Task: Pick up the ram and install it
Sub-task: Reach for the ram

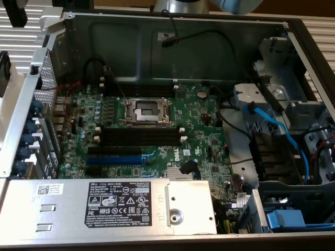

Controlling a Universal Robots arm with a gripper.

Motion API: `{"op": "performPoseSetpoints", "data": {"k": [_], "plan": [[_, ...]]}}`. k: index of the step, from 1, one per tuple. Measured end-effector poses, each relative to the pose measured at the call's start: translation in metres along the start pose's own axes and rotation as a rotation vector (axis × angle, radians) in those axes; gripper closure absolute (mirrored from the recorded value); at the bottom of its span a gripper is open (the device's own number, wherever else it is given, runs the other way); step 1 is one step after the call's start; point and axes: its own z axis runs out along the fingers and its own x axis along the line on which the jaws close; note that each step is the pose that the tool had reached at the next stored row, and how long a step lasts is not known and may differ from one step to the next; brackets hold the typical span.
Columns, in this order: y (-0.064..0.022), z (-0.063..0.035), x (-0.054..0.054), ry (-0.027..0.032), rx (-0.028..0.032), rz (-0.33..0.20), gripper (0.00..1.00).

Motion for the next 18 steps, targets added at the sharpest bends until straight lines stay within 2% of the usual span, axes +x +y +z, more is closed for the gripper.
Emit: {"op": "performPoseSetpoints", "data": {"k": [12,15,18], "plan": [[-0.0016,-0.0003,0.0056,-0.0008,-0.0001,0.000,0.90],[-0.0023,-0.0003,0.0056,-0.0007,-0.0053,0.000,0.90],[-0.0034,-0.0004,0.0079,-0.0018,-0.0072,-0.001,0.90]]}}
